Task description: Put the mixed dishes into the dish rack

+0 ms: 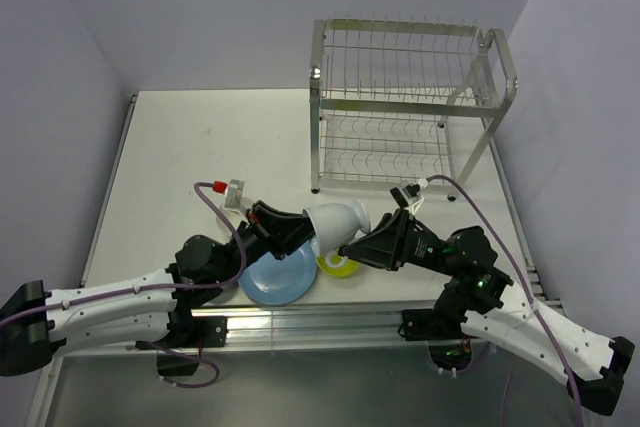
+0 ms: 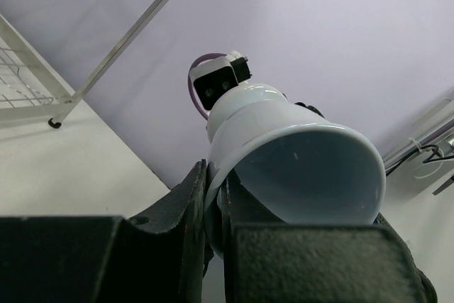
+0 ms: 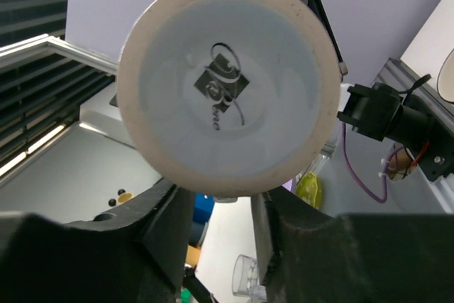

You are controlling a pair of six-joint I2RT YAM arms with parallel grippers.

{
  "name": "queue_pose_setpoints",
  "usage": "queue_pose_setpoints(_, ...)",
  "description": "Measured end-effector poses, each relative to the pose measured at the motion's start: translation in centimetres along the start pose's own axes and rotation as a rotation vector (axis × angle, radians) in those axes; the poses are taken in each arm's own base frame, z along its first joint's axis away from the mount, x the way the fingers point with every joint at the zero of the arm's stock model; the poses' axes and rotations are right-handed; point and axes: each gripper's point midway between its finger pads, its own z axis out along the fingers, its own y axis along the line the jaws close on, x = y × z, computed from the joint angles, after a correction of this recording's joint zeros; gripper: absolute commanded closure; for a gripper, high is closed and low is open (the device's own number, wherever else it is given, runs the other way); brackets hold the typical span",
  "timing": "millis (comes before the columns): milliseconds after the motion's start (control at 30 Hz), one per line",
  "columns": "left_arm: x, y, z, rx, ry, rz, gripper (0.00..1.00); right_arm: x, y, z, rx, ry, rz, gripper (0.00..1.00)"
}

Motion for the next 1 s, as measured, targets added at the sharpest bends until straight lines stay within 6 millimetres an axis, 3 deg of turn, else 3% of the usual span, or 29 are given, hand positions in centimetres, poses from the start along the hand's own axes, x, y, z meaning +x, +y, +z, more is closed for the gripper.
queue_pose_setpoints(467, -0.2, -0.4, 0.4, 0.018, -0.026, -0.010, 1.00, 0.1, -0.1, 1.0, -0.007, -0.027, 0.008, 0.61)
queue_pose_setpoints(633, -0.2, -0.3, 0.5, 0.014, -0.033, -0.010, 1.00, 0.1, 0.0, 1.1, -0.010, -0.029, 0.005, 0.77)
queue_pose_setpoints(667, -0.2, -0.2, 0.5, 0.013, -0.035, -0.010, 1.00, 0.1, 0.1, 1.1, -0.013, -0.030, 0.004, 0.82)
queue_pose_setpoints(700, -0.3, -0.2, 0.5, 0.011, -0.040, -0.010, 1.00, 0.1, 0.0, 1.1, -0.012, -0.029, 0.000, 0.96)
queue_pose_setpoints(733, -0.3, -0.1, 0.4, 0.009, -0.041, -0.011, 1.00, 0.1, -0.1, 1.1, -0.009, -0.031, -0.005, 1.00)
queue_pose_setpoints(900, -0.3, 0.0, 0.4, 0.006, -0.045, -0.014, 1.00, 0.0, -0.1, 1.1, -0.007, -0.037, -0.010, 1.00)
queue_pose_setpoints(1000, -0.1, 0.2, 0.3, -0.002, -0.038, -0.013, 0.91, 0.1, -0.4, 1.0, 0.006, -0.039, -0.010, 1.00)
